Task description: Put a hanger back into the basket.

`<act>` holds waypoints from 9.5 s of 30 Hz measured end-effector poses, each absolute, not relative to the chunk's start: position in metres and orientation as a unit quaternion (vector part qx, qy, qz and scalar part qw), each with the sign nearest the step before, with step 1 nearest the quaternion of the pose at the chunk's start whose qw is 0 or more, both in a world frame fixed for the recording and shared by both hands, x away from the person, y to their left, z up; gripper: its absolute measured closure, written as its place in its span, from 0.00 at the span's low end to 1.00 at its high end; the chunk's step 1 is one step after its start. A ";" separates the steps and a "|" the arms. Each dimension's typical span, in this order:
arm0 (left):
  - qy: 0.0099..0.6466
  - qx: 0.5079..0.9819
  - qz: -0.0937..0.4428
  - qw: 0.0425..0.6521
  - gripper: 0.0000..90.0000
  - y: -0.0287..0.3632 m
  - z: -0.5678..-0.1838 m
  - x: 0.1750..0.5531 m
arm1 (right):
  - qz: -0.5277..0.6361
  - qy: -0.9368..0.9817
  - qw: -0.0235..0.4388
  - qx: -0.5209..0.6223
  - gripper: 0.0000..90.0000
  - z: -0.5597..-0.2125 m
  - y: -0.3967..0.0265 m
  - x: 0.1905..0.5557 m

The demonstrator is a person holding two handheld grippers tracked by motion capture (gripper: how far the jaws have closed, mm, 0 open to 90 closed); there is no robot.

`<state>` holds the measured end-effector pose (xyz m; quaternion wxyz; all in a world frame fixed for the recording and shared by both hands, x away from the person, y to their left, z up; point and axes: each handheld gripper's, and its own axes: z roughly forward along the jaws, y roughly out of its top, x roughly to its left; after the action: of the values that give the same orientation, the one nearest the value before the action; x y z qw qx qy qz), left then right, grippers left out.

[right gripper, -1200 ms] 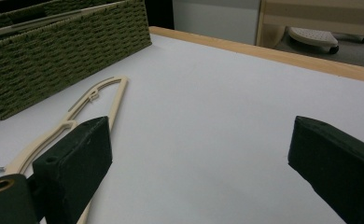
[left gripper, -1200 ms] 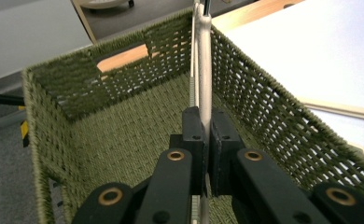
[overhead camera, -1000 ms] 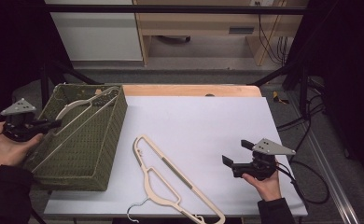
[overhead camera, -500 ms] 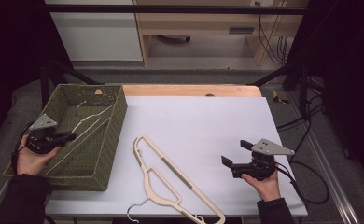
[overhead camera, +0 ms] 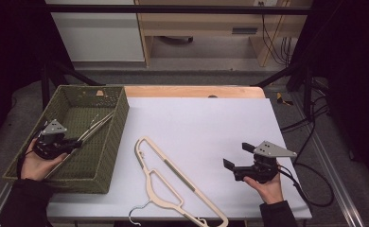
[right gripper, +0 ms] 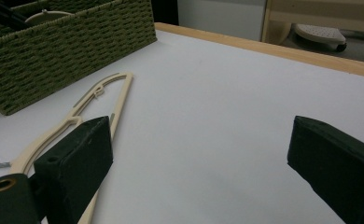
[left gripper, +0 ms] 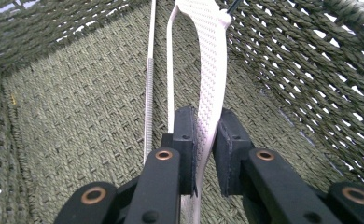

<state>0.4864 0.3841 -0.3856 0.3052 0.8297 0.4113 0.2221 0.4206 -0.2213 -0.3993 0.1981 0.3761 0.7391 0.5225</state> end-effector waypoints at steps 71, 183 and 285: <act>0.330 0.744 0.245 0.527 0.09 0.281 -0.351 0.375 | 0.547 0.738 0.174 0.356 0.07 -0.393 -0.200 0.415; 0.330 0.879 0.104 0.328 0.98 0.173 -0.398 0.373 | 0.490 0.829 0.079 0.256 0.17 -0.427 -0.062 0.396; 0.200 0.868 0.123 0.438 0.54 0.162 -0.383 0.412 | 0.480 0.858 0.040 0.180 0.96 -0.389 -0.095 0.406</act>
<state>0.4123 0.1623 -0.3832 0.4382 0.8677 0.2001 0.1228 0.4058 -0.0949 -0.3891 0.0399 0.1801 0.8577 0.4798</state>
